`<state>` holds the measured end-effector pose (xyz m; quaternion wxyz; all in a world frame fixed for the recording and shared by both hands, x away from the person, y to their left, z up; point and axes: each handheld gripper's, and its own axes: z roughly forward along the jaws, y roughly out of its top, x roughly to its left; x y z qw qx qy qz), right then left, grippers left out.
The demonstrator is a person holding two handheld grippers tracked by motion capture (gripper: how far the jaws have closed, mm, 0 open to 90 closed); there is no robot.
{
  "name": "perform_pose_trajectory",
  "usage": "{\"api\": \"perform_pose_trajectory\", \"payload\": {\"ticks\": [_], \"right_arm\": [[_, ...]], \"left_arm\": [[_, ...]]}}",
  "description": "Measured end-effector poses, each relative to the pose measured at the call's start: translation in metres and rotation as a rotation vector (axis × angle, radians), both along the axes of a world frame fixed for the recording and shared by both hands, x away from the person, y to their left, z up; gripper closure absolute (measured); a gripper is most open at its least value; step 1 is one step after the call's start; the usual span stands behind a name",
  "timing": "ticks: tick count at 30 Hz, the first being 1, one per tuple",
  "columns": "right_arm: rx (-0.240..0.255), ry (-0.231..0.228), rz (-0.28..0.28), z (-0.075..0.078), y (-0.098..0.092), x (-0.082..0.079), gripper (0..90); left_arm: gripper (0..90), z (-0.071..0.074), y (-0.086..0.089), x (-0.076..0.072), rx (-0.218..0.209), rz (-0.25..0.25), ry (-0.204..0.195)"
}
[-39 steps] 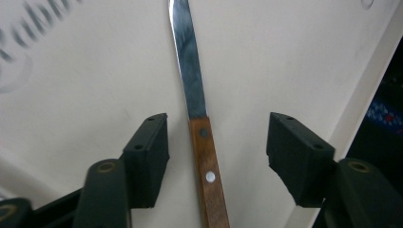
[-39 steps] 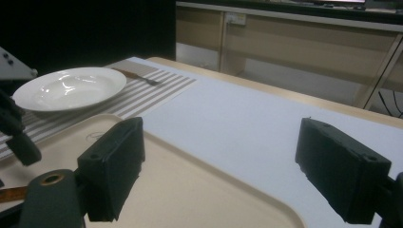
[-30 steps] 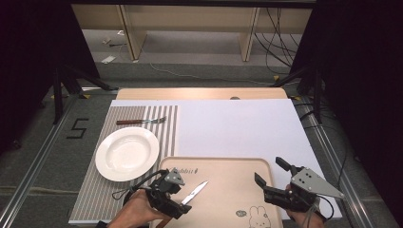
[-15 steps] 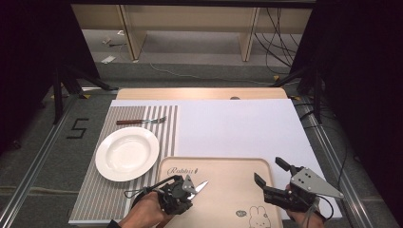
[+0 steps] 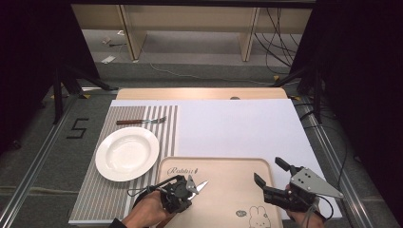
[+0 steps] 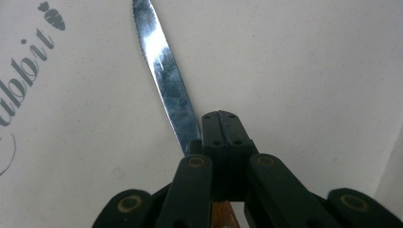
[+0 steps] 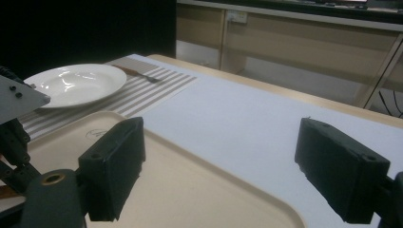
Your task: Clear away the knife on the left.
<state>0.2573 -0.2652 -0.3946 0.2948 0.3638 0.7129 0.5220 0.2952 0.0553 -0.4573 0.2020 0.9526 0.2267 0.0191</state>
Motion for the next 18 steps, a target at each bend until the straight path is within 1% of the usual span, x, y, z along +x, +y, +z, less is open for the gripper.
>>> {"api": "perform_pose_trajectory", "payload": {"ticks": [1, 6, 8, 9, 18], "right_arm": [[0.000, 0.000, 0.000, 0.000, 0.000, 0.000, 18.2], [0.001, -0.001, 0.000, 0.000, 0.000, 0.000, 18.2], [0.001, -0.001, 0.001, 0.000, 0.000, 0.000, 18.2], [0.001, -0.001, 0.001, 0.000, 0.000, 0.000, 18.2], [-0.001, -0.002, -0.001, 0.001, -0.001, -0.001, 18.3]], "left_arm": [[89.8, 0.000, 0.000, 0.000, 0.002, 0.001, 0.004], [89.8, -0.001, 0.001, 0.001, 0.011, 0.011, -0.002], [89.8, 0.000, 0.003, 0.002, 0.024, 0.017, -0.005], [89.8, 0.000, 0.004, 0.002, 0.023, 0.023, -0.002], [89.8, 0.001, 0.011, 0.005, 0.045, 0.025, 0.032]]}}
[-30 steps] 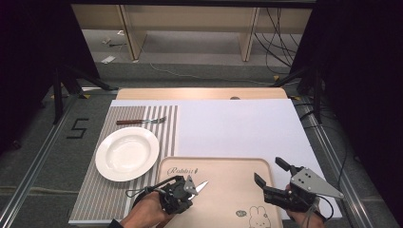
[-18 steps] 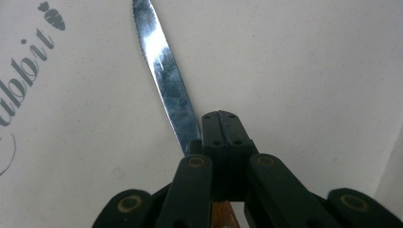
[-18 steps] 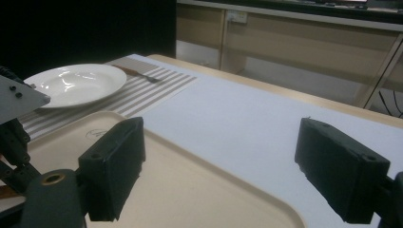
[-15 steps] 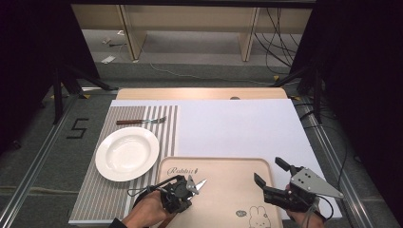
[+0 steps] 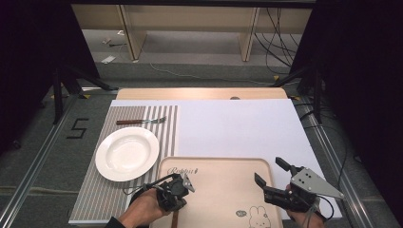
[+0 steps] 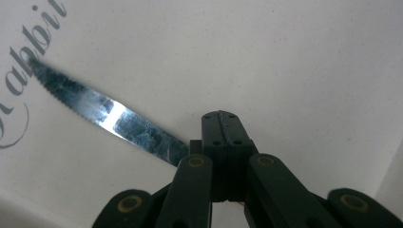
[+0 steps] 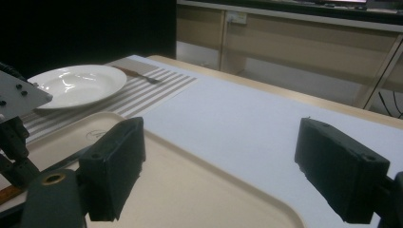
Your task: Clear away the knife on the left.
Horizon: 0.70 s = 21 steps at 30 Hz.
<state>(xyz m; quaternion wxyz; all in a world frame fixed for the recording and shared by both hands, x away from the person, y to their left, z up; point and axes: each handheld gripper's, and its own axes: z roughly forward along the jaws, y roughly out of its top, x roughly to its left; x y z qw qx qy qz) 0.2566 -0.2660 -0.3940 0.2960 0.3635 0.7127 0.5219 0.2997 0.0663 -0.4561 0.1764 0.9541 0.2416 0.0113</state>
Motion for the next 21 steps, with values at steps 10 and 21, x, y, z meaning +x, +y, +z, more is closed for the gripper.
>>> {"api": "perform_pose_trajectory", "payload": {"ticks": [10, 21], "right_arm": [[0.002, 0.000, -0.001, 0.000, 0.000, 0.000, 18.4], [0.002, 0.000, -0.002, 0.000, 0.000, 0.000, 18.5]], "left_arm": [[89.8, 0.000, 0.007, 0.001, 0.052, -0.023, 0.048], [89.8, 0.000, 0.015, 0.003, 0.087, -0.031, 0.119]]}}
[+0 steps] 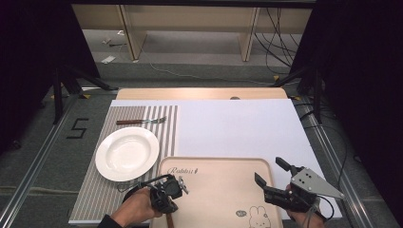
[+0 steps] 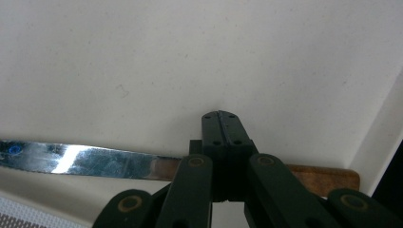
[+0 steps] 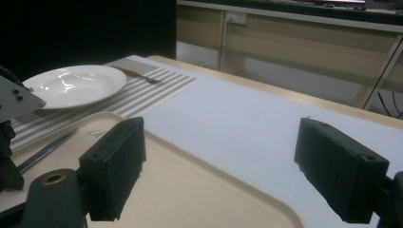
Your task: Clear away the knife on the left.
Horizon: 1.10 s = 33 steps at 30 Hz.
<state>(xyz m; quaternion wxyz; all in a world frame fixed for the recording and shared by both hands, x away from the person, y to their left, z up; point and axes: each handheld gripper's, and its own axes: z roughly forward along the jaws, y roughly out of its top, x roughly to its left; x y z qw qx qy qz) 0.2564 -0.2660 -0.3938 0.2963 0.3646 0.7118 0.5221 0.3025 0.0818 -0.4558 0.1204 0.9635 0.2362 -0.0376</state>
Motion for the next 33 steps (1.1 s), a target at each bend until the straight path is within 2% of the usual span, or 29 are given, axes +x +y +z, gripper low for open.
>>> {"api": "perform_pose_trajectory", "payload": {"ticks": [3, 8, 12, 25, 29, 33], "right_arm": [[-0.001, -0.001, 0.001, 0.000, 0.000, 0.000, 18.6], [-0.001, 0.000, 0.000, 0.000, 0.000, 0.000, 18.6], [-0.001, 0.001, -0.001, 0.000, 0.000, 0.000, 18.6], [-0.002, 0.001, 0.000, 0.000, 0.000, 0.000, 18.6], [-0.002, 0.000, 0.000, 0.000, 0.000, 0.000, 18.6], [-0.002, 0.001, 0.000, 0.000, 0.000, 0.000, 18.6]], "left_arm": [[89.8, 0.001, 0.004, 0.002, 0.023, 0.003, -0.004], [89.9, 0.001, 0.011, 0.005, 0.039, 0.021, -0.001], [89.9, 0.001, 0.016, 0.007, 0.034, 0.042, -0.005], [89.6, 0.000, 0.021, 0.010, 0.021, 0.061, -0.012], [82.2, 0.001, 0.022, 0.010, -0.015, 0.074, 0.002], [69.7, 0.003, 0.023, 0.010, -0.057, 0.078, 0.014]]}}
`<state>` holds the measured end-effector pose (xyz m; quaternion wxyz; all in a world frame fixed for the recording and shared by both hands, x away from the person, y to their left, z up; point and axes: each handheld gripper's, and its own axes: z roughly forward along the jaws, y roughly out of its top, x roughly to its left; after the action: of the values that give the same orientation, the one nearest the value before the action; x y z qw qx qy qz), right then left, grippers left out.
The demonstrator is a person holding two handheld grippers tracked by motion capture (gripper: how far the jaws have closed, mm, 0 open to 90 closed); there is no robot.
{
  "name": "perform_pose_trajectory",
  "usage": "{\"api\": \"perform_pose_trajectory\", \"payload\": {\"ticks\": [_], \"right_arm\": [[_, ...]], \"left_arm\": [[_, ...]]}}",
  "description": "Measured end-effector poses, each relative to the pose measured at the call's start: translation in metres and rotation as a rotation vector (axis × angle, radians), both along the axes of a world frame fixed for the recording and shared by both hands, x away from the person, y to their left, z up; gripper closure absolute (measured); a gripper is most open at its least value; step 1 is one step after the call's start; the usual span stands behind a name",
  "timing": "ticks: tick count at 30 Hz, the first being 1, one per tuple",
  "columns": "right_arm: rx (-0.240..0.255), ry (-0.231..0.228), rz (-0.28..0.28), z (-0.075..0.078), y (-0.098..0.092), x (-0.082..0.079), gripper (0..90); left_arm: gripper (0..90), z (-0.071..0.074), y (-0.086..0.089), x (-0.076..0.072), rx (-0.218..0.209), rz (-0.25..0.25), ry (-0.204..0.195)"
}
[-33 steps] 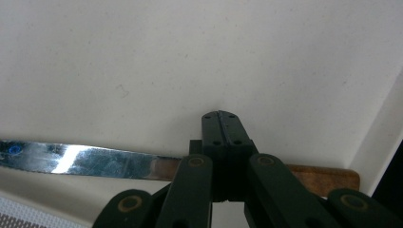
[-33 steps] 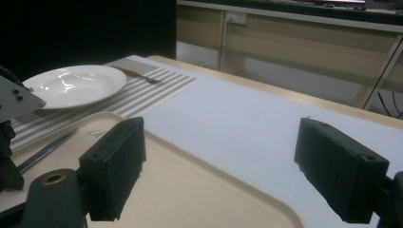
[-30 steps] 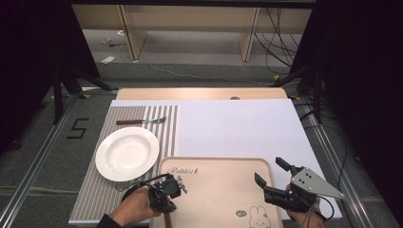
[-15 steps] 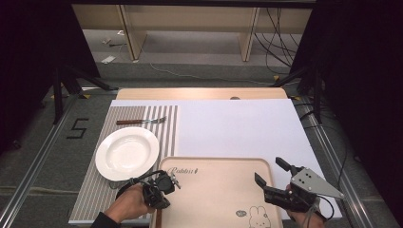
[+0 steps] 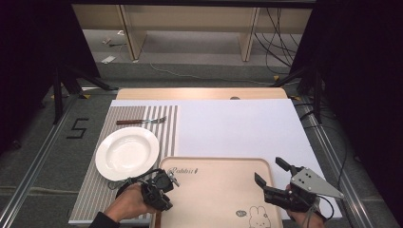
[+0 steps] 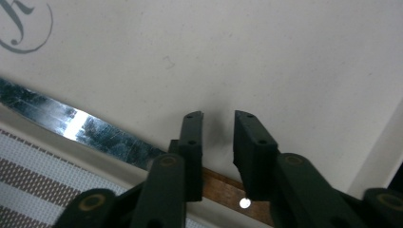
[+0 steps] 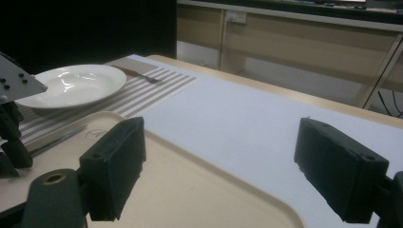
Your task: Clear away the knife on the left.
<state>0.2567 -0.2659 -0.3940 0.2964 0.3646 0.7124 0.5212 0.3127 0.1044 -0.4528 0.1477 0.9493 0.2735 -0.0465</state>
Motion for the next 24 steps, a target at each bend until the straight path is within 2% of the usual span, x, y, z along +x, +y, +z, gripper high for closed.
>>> {"api": "perform_pose_trajectory", "payload": {"ticks": [6, 9, 17, 24], "right_arm": [[0.000, 0.001, 0.000, 0.000, 0.000, 0.000, 18.6], [0.000, 0.000, 0.000, 0.000, 0.000, 0.000, 18.6], [0.000, -0.001, 0.000, 0.000, 0.000, 0.000, 18.6], [-0.001, 0.000, 0.001, 0.000, 0.000, 0.000, 18.6]], "left_arm": [[44.4, 0.002, -0.003, -0.004, -0.008, -0.004, -0.016], [38.3, 0.005, -0.003, -0.005, -0.031, 0.002, -0.030], [25.8, 0.021, 0.002, -0.005, -0.173, 0.052, -0.077], [19.8, 0.034, 0.010, -0.004, -0.305, 0.102, -0.187]]}}
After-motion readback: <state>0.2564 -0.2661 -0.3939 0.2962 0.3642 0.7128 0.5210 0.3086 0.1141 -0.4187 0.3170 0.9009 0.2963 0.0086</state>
